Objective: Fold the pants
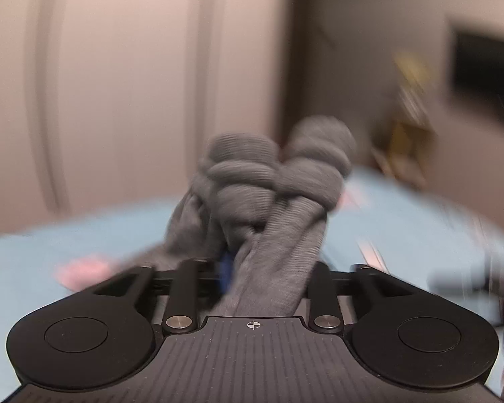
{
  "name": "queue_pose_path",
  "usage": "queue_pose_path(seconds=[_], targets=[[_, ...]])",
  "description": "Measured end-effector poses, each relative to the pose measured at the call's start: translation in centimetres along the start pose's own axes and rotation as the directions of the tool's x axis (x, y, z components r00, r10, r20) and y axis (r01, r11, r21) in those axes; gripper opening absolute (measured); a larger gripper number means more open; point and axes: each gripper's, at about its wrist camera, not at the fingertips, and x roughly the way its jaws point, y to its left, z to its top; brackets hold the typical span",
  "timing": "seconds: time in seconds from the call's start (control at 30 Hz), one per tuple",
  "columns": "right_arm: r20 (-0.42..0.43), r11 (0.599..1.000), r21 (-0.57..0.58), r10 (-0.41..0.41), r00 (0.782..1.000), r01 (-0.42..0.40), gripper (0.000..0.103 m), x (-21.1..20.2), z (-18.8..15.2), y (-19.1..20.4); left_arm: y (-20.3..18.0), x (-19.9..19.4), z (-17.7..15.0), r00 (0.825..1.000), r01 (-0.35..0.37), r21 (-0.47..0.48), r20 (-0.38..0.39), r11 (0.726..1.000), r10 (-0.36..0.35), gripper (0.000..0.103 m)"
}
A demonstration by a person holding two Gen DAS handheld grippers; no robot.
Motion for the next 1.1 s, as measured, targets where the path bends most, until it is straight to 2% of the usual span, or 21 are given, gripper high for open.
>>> queue_pose_path(seconds=[0.03, 0.07, 0.1, 0.17, 0.2, 0.23, 0.3, 0.4, 0.47, 0.53, 0.6, 0.67, 0.73, 0.77, 0.83, 0.87, 0.9, 1.0, 1.03, 1.07, 1.1], targets=[[0.003, 1.000, 0.006, -0.005, 1.000, 0.005, 0.099, -0.2, 0.1, -0.5, -2.1, 2.5, -1.6, 0.991, 0.057, 0.052, -0.128, 0.997, -0.050, 0.051], [0.001, 1.000, 0.011, -0.010, 1.000, 0.010, 0.099, -0.4, 0.2, -0.9, -3.7, 4.7, -3.2, 0.964, 0.105, 0.080, -0.252, 0.991, -0.082, 0.051], [-0.007, 1.000, 0.014, -0.011, 1.000, 0.011, 0.099, -0.3, 0.3, -1.5, -4.8, 6.4, -4.8, 0.925, 0.133, 0.090, -0.368, 0.987, -0.091, 0.053], [-0.028, 1.000, 0.021, -0.019, 0.999, 0.020, 0.099, -0.1, 0.4, -2.3, -5.3, 5.8, -6.3, 0.951, 0.088, 0.139, -0.307, 0.986, -0.041, 0.062], [-0.035, 1.000, 0.025, -0.014, 0.999, 0.015, 0.099, 0.0, 0.5, -2.6, -5.2, 5.1, -6.2, 0.953, 0.086, 0.142, -0.299, 0.986, -0.040, 0.074], [-0.037, 1.000, 0.026, -0.006, 0.999, 0.007, 0.099, 0.1, 0.5, -2.8, -4.4, 4.4, -5.8, 0.951, 0.085, 0.110, -0.306, 0.990, -0.047, 0.080], [-0.042, 1.000, 0.023, 0.005, 0.999, -0.004, 0.099, 0.4, 0.6, -3.0, -1.5, 2.9, -4.6, 0.955, 0.108, -0.011, -0.276, 0.994, -0.107, 0.083], [-0.064, 0.999, 0.043, 0.024, 0.998, -0.021, 0.099, 1.6, 0.2, -2.8, 4.1, -0.7, -3.3, 0.968, 0.125, -0.260, -0.181, 0.957, -0.175, 0.098], [-0.088, 0.999, 0.038, 0.037, 0.995, -0.033, 0.099, 2.1, -0.4, -2.2, 7.7, -3.1, -3.3, 0.984, 0.065, -0.410, -0.125, 0.910, -0.127, 0.098], [-0.095, 0.999, 0.004, 0.047, 0.994, -0.047, 0.099, 2.0, -1.0, -1.1, 11.1, -4.7, -4.3, 0.993, -0.065, -0.503, -0.121, 0.862, 0.005, 0.100], [-0.086, 0.998, -0.022, 0.057, 0.995, -0.059, 0.099, 1.8, -1.3, 0.1, 14.1, -5.9, -6.5, 0.975, -0.218, -0.560, -0.160, 0.799, 0.154, 0.100], [-0.103, 0.996, -0.011, 0.087, 0.991, -0.088, 0.099, 2.4, -1.5, 1.1, 16.7, -6.4, -9.6, 0.934, -0.359, -0.608, -0.233, 0.708, 0.272, 0.100], [-0.157, 0.994, 0.015, 0.107, 0.982, -0.106, 0.099, 3.6, -1.9, 1.8, 19.0, -6.0, -12.0, 0.899, -0.439, -0.666, -0.322, 0.603, 0.297, 0.099], [-0.190, 0.995, 0.031, 0.096, 0.977, -0.092, 0.099, 4.6, -2.1, 2.0, 20.0, -6.1, -12.9, 0.897, -0.443, -0.705, -0.346, 0.554, 0.277, 0.099], [-0.218, 0.998, 0.051, 0.031, 0.976, -0.020, 0.099, 5.9, -2.8, 2.2, 21.2, -6.0, -13.8, 0.910, -0.414, -0.776, -0.344, 0.476, 0.230, 0.098], [-0.219, 0.998, 0.057, 0.027, 0.975, -0.014, 0.099, 6.4, -3.0, 2.3, 21.3, -5.9, -13.9, 0.916, -0.400, -0.791, -0.334, 0.463, 0.221, 0.098], [-0.218, 0.999, 0.050, 0.029, 0.975, -0.019, 0.097, 6.6, -3.1, 2.8, 21.1, -6.2, -14.0, 0.918, -0.397, -0.786, -0.327, 0.474, 0.227, 0.098], [-0.185, 0.999, -0.037, -0.028, 0.982, 0.021, 0.094, 7.0, -3.6, 4.7, 20.9, -6.5, -13.6, 0.903, -0.430, -0.722, -0.346, 0.542, 0.256, 0.098], [-0.172, 0.997, -0.064, -0.057, 0.983, 0.047, 0.086, 7.1, -3.8, 5.1, 20.9, -6.4, -13.5, 0.903, -0.430, -0.714, -0.350, 0.552, 0.250, 0.098], [-0.162, 0.994, -0.083, -0.091, 0.983, 0.078, 0.072, 7.1, -3.9, 5.2, 20.9, -6.5, -14.1, 0.907, -0.421, -0.717, -0.350, 0.555, 0.236, 0.098], [-0.162, 0.992, -0.088, -0.107, 0.981, 0.094, 0.069, 7.0, -3.9, 5.0, 21.0, -6.5, -14.3, 0.910, -0.414, -0.723, -0.350, 0.553, 0.223, 0.098]])
